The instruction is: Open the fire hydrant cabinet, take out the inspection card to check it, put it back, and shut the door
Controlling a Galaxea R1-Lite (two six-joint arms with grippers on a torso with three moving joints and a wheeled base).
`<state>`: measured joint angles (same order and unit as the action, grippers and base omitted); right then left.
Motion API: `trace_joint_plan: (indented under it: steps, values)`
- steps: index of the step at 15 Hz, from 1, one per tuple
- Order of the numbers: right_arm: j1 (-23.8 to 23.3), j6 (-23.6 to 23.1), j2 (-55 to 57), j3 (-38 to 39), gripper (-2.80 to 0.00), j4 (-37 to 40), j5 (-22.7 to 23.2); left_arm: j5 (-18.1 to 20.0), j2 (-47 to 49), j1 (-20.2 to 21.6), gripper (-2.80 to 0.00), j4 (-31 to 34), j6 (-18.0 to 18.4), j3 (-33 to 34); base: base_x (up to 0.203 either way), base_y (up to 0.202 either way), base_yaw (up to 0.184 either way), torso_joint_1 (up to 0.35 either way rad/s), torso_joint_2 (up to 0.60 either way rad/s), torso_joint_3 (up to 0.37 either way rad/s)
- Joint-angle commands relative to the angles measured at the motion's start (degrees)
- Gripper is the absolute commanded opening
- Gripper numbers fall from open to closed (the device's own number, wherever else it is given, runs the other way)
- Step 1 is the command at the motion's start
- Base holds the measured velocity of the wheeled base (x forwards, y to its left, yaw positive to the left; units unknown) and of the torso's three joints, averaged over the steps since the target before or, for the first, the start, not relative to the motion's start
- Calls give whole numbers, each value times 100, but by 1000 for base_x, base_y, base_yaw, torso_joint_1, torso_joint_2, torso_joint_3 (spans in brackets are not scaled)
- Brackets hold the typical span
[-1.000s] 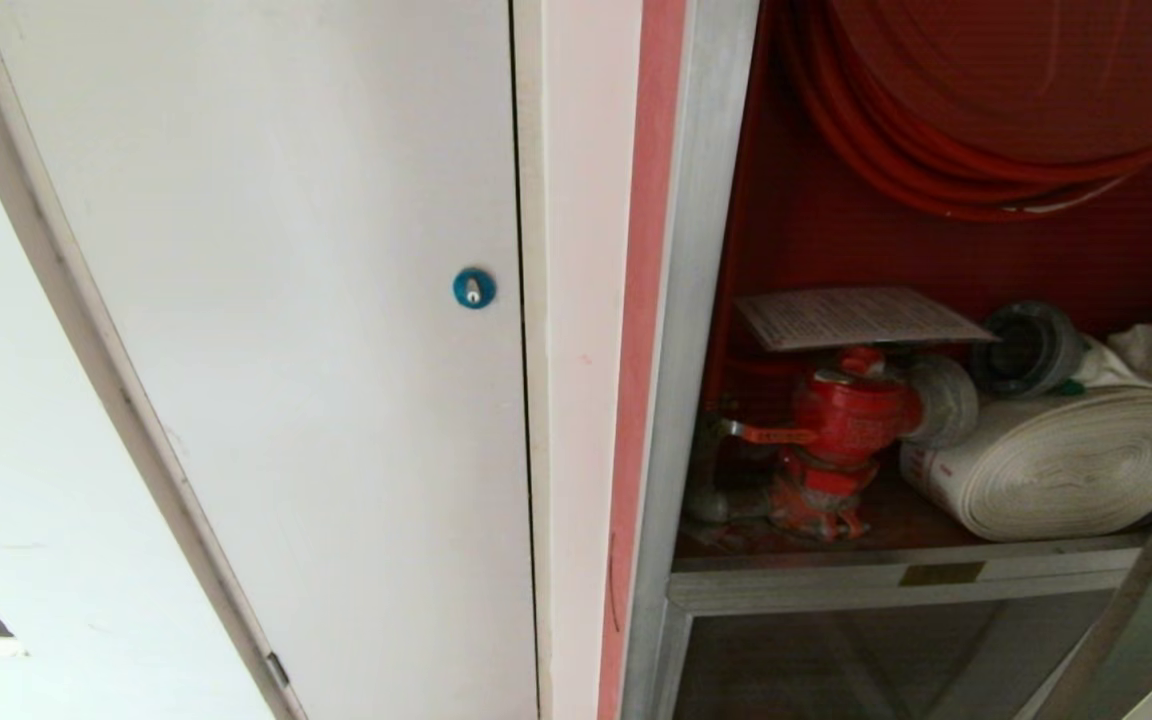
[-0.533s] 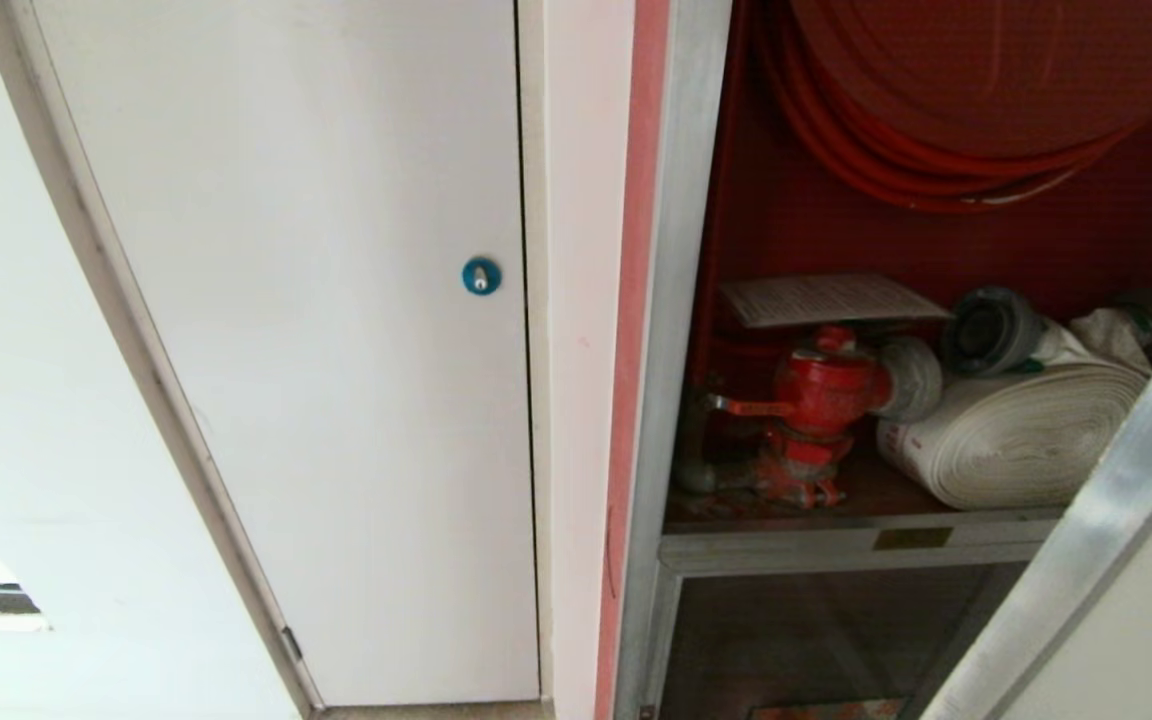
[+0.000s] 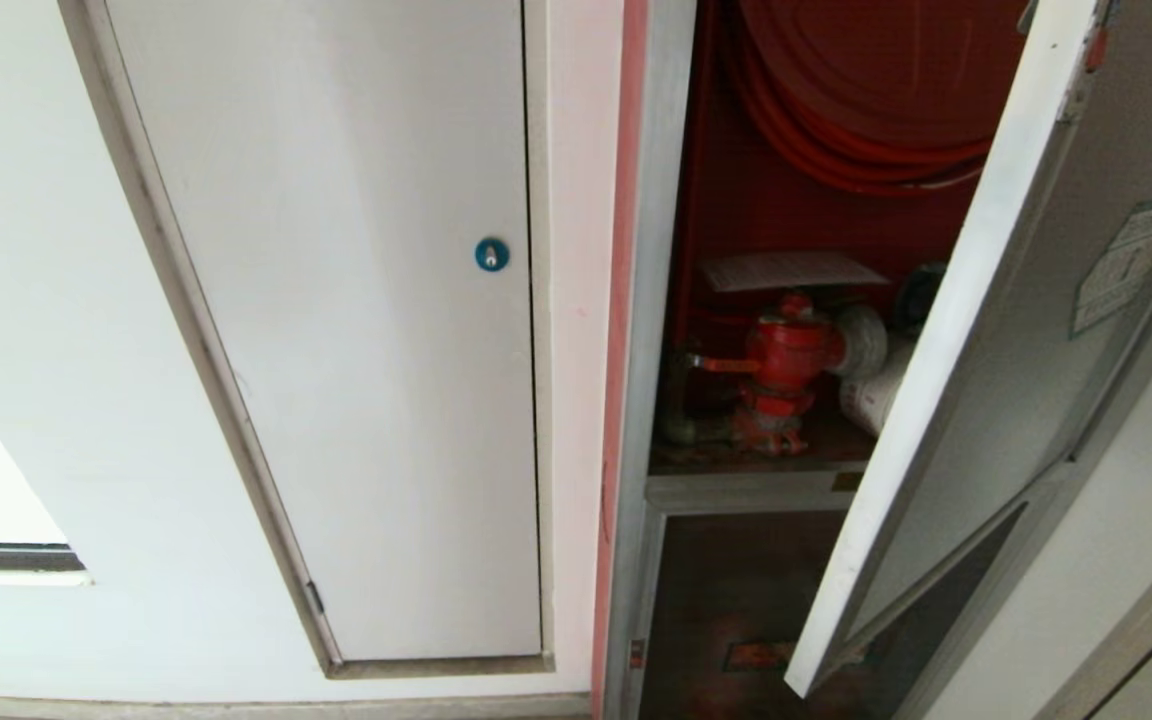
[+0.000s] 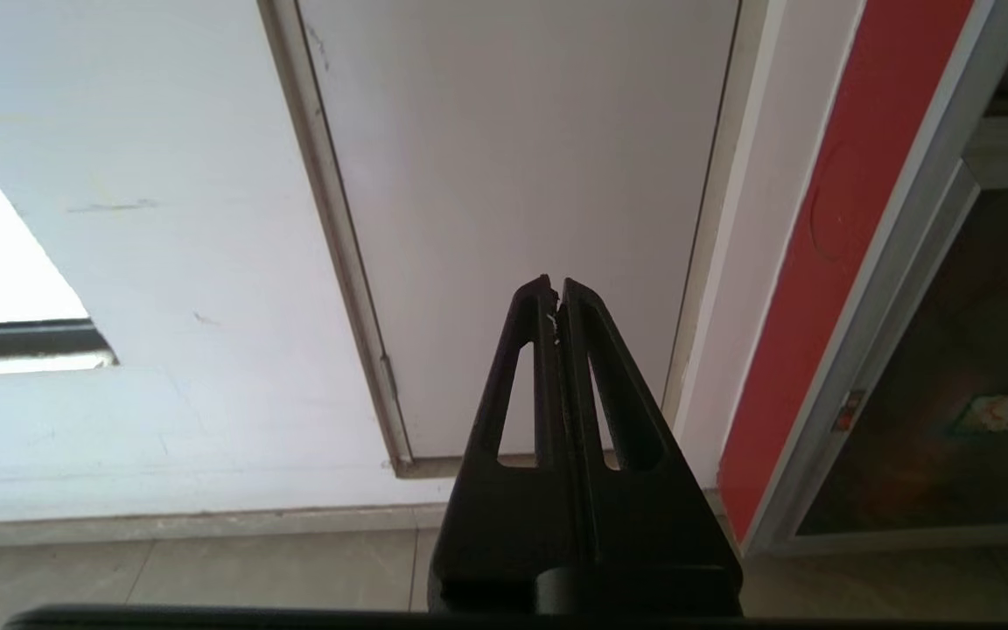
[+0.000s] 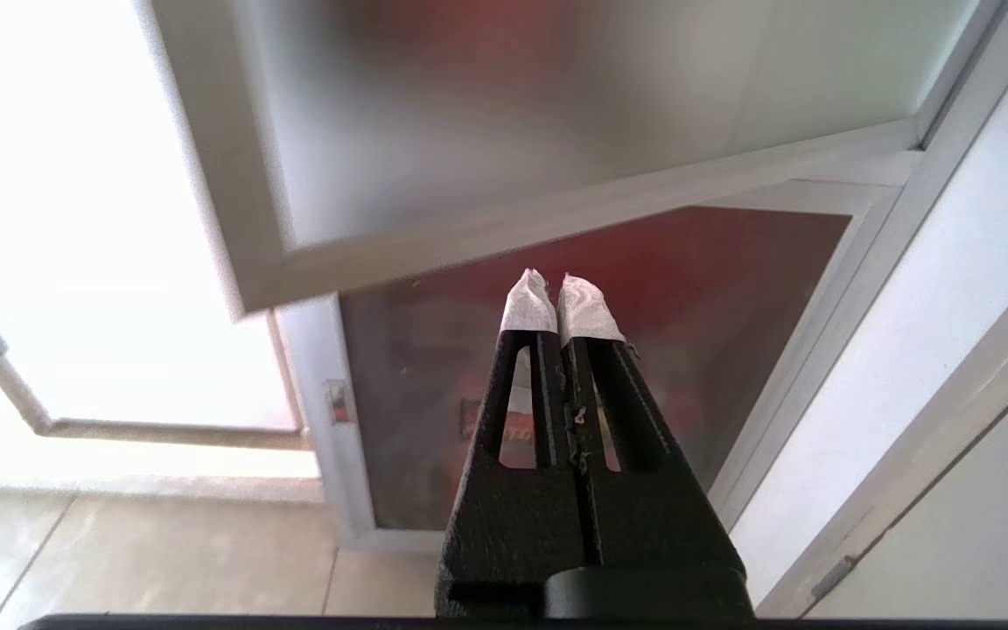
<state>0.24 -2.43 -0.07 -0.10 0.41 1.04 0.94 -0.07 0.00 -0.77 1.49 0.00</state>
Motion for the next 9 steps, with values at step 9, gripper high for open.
trace_joint_plan:
  steps: [9]
  values:
    - [2,-4,-1,1,-280,2,2,3,1,0,-280,-2,1,35,-195,0,1,2,3,3]
